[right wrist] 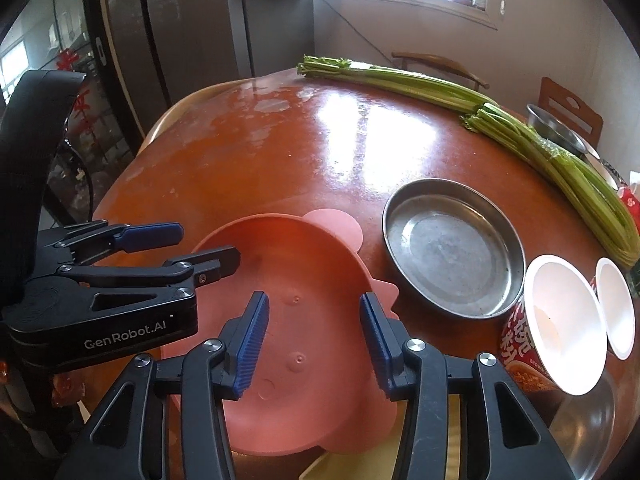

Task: Organize plates and bowls
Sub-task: 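Grasp the pink bowl rim with the left tool and lift it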

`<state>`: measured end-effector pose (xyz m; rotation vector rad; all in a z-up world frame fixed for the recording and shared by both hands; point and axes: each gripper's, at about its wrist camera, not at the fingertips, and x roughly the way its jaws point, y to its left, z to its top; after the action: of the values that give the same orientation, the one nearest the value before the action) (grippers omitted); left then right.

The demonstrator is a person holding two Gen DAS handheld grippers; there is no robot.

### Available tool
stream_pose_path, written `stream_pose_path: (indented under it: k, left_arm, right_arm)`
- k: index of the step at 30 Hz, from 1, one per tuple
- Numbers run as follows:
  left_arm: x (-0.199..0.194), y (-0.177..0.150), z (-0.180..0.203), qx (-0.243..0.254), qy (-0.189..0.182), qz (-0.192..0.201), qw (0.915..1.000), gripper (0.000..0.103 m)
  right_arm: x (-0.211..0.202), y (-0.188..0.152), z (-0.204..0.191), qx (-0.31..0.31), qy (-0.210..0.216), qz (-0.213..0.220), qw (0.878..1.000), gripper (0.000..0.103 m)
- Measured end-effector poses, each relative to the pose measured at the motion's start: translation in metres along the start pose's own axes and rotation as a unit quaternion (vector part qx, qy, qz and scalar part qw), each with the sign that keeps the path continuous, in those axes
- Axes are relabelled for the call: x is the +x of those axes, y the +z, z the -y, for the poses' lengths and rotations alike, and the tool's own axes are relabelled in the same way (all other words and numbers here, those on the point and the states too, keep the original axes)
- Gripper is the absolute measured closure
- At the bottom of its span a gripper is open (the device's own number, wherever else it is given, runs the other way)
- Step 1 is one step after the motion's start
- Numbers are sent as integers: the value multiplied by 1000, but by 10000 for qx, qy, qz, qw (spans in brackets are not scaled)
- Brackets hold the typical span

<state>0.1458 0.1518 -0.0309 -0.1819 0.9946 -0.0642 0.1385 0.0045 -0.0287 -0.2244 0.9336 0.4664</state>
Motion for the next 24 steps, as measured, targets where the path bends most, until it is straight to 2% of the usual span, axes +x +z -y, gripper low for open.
stream_pose_path:
  k: [4,7,9,17,24]
  left_arm:
    - [-3,-6,5,127,103,17,9999,41]
    - [-2,-8,8,125,86,-5,9999,41]
    - [0,-9,9,147,97,-38,9998,41]
    - [9,-6,15,153,-300,-246,9991,42]
    - [6,7,3,120,-111,-159,9997,42]
  right_arm:
    - [-5,-3,17,174,-343,13,9993,53]
    - [-2,-6,24,193,-375,-139,9990,53]
    - [2,-9,24,159,-329,-241,9990,53]
    - [11,-15,5,125,83,-421,9990,53]
    - [11,-2,-13,66,210,-300,9993,53]
